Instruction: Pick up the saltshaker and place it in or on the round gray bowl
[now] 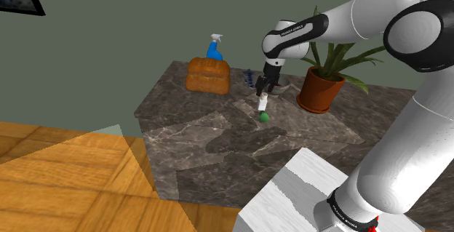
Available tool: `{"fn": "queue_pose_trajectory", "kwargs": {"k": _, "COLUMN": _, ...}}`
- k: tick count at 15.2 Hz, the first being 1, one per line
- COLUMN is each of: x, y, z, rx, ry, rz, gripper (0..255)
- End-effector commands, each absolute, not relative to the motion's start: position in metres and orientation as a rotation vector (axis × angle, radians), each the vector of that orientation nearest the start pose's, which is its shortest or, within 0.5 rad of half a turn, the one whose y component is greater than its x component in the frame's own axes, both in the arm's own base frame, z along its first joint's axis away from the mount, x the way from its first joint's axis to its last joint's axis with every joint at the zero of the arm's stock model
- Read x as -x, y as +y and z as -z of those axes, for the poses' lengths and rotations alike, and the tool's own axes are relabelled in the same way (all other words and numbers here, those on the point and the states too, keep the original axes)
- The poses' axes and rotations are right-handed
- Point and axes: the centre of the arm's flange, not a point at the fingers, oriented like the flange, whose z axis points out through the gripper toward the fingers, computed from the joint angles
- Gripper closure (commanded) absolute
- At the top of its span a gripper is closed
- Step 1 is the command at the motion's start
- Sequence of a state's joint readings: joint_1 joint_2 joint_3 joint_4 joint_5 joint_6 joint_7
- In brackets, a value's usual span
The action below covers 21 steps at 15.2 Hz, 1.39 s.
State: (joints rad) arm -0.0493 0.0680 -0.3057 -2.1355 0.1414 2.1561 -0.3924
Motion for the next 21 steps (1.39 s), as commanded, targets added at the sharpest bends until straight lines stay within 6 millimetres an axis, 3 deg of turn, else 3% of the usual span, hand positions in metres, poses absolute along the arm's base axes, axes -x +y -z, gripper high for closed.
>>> {"fn": "queue_pose_trajectory", "kwargs": {"k": 1, "x": -0.514, "y": -0.181, "z": -0.363, "rx": 3.036, "ry": 0.066, "rz": -0.008, "gripper": 0}}
{"fn": "queue_pose_trajectory", "kwargs": {"k": 8, "x": -0.514, "y": -0.181, "z": -0.363, "rx": 3.036, "ry": 0.066, "rz": -0.008, "gripper": 0}}
{"fn": "queue_pose_trajectory", "kwargs": {"k": 9, "x": -0.514, "y": -0.181, "z": -0.363, "rx": 3.036, "ry": 0.066, "rz": -0.008, "gripper": 255}}
{"fn": "queue_pose_trajectory", "kwargs": {"k": 18, "x": -0.514, "y": -0.181, "z": -0.363, "rx": 3.036, "ry": 0.066, "rz": -0.008, "gripper": 255}}
{"fn": "queue_pose_trajectory", "kwargs": {"k": 21, "x": -0.514, "y": -0.181, "z": -0.379, "rx": 3.036, "ry": 0.066, "rz": -0.008, "gripper": 255}}
